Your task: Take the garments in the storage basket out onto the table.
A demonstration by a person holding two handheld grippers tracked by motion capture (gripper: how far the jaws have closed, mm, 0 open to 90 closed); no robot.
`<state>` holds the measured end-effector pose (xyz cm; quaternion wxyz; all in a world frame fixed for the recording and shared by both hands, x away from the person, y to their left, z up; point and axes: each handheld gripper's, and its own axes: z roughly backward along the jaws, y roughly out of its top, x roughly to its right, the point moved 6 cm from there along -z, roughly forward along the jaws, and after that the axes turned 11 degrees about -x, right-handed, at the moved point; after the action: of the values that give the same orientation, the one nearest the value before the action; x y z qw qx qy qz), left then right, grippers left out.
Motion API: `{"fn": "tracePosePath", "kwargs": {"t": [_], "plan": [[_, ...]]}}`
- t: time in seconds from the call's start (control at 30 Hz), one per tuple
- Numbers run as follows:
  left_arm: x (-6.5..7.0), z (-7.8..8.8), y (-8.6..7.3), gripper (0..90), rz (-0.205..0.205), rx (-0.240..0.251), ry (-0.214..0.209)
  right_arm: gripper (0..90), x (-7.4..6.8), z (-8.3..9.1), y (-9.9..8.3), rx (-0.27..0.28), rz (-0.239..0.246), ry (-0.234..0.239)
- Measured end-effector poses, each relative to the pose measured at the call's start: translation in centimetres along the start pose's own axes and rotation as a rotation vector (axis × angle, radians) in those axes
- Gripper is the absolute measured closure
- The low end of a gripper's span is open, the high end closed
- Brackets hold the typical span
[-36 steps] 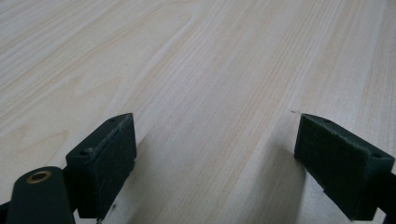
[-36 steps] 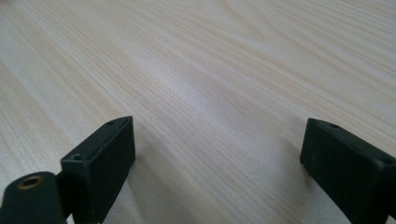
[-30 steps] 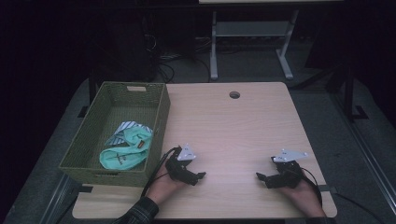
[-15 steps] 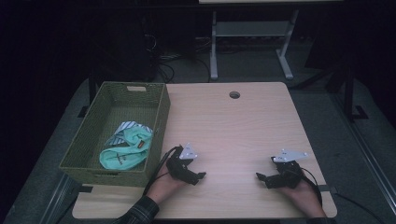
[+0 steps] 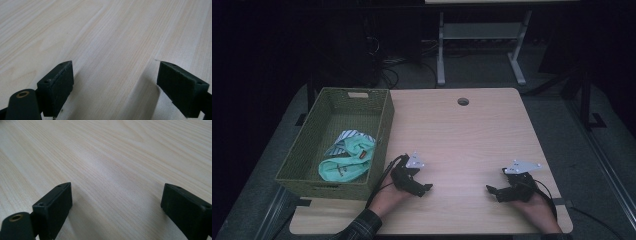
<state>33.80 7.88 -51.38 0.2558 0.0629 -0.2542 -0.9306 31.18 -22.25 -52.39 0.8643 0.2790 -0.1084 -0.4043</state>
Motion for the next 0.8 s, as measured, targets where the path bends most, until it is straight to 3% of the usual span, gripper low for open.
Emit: {"fn": "tracePosePath", "kwargs": {"t": [0.8], "plan": [[0.0,1.2,0.8,13.4,0.022,0.034,-0.031,9.9,0.0,0.0,0.0,0.001,0.003,0.000]]}}
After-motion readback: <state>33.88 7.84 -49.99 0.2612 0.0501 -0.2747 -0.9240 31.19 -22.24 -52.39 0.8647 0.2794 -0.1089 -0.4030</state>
